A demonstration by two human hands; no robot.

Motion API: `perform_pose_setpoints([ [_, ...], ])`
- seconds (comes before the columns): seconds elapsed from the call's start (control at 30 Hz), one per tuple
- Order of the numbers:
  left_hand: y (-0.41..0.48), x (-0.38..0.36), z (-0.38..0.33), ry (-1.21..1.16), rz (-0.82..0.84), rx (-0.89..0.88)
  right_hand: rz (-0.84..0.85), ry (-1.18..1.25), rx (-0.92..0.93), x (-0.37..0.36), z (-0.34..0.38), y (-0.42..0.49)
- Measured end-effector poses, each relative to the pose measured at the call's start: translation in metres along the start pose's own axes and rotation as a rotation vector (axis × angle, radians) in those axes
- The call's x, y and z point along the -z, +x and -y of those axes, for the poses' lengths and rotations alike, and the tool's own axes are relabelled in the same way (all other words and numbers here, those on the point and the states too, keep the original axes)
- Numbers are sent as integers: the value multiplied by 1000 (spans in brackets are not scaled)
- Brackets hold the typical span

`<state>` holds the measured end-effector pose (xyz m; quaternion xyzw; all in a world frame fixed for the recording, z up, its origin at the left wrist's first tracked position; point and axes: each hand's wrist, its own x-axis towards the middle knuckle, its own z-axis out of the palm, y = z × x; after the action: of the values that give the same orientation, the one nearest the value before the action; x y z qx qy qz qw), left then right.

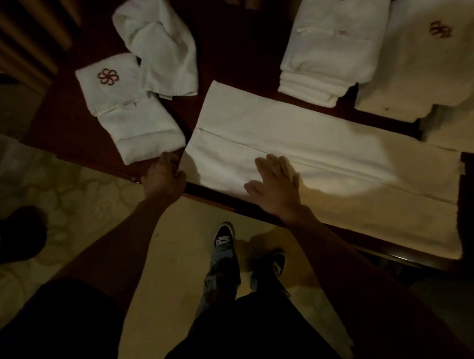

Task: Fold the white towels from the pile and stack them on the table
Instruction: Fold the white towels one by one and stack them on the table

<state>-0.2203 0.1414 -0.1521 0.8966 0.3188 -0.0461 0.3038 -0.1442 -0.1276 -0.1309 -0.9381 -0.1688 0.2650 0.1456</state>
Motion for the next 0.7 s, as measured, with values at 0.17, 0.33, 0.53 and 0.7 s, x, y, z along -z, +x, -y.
perform_pose_setpoints([
  [0.17,-5,2,15,111,-4,-106,19,-44,-50,-9,7,5],
  [0.33,4,-4,-11,229,-61,-394,-50,-66,-58,-13,16,8],
  [0.53,22,-22,-26,282,208,-662,-35,-36,-88,-19,17,11],
  [0.7,44,-5,-44,240,154,-599,-134,9,-36,-6,27,26],
])
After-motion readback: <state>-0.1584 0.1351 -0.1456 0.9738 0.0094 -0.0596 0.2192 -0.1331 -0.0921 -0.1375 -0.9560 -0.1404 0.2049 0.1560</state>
